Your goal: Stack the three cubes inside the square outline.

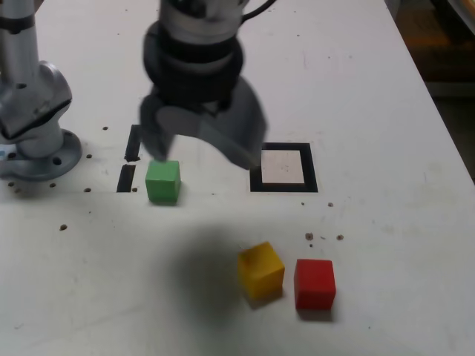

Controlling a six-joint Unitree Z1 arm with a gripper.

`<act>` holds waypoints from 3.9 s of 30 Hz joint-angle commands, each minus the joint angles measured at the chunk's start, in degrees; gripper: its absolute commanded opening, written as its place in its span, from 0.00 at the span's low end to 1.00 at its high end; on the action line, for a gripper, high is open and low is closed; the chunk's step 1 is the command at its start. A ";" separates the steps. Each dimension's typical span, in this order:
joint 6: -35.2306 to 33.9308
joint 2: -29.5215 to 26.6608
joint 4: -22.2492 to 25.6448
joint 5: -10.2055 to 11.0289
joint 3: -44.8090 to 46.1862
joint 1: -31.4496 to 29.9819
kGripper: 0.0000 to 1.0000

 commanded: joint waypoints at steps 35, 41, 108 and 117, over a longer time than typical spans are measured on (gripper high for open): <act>-13.54 25.52 2.72 -11.56 -37.17 -5.24 0.94; -13.72 26.47 2.58 -12.51 -36.44 -5.06 0.94; -6.86 28.96 -5.26 -8.37 -25.80 1.01 0.32; -6.74 28.96 -5.26 -8.05 -25.99 1.01 0.28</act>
